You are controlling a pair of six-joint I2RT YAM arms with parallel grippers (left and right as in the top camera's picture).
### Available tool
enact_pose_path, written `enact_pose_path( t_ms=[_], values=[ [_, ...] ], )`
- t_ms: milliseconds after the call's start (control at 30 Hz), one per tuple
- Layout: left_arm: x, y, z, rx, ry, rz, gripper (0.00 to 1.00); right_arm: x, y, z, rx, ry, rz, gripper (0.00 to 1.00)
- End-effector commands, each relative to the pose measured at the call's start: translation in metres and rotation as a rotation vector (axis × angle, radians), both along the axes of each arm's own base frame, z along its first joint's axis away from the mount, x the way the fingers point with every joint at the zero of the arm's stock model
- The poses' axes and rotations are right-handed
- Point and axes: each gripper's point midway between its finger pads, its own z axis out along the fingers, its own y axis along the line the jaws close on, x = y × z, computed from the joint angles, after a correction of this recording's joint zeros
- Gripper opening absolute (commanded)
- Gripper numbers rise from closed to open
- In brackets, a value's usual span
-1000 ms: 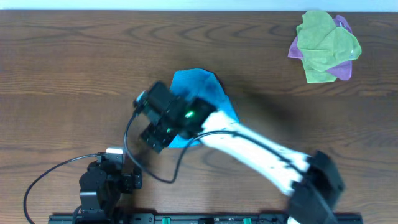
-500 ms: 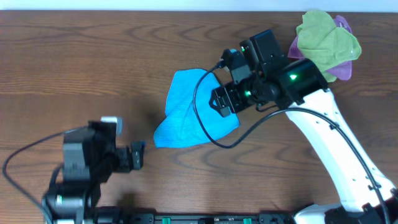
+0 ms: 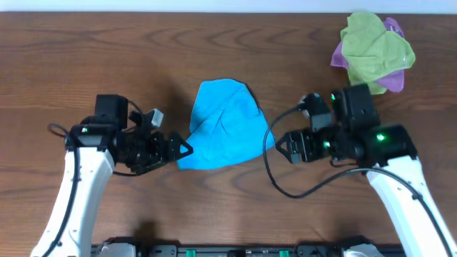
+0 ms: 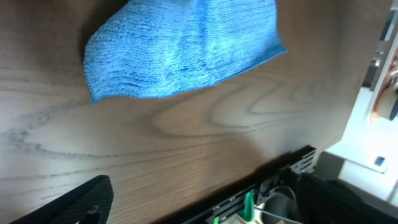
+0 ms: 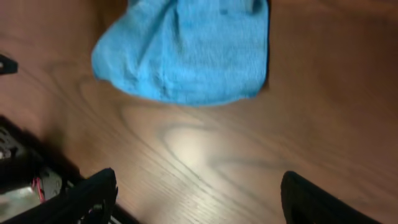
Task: Fold the cloth
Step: 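Lay the blue cloth flat at table center and release right gripper, then grasp the blue cloth's left and right edges with both grippers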
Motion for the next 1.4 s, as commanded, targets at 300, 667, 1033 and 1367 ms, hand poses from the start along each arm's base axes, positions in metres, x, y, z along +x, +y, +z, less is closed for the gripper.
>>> enact_pose_path(
  t_ms=[300,667,1033,1367],
  values=[
    [0.010,0.040,-0.044,0.200,0.205,0.431,0.95,0.007,0.015,-0.055,0.219,0.076,-0.160,0.83],
    [-0.004,0.032,-0.087,0.126,0.291,0.563,0.95,0.015,0.017,-0.101,0.203,0.175,-0.188,0.81],
    [0.010,0.010,-0.109,0.062,0.226,0.638,0.95,0.024,0.022,-0.117,0.233,0.219,-0.206,0.76],
    [0.018,0.003,-0.121,0.050,0.160,0.694,0.95,0.024,0.022,-0.118,0.231,0.219,-0.206,0.75]
  ],
)
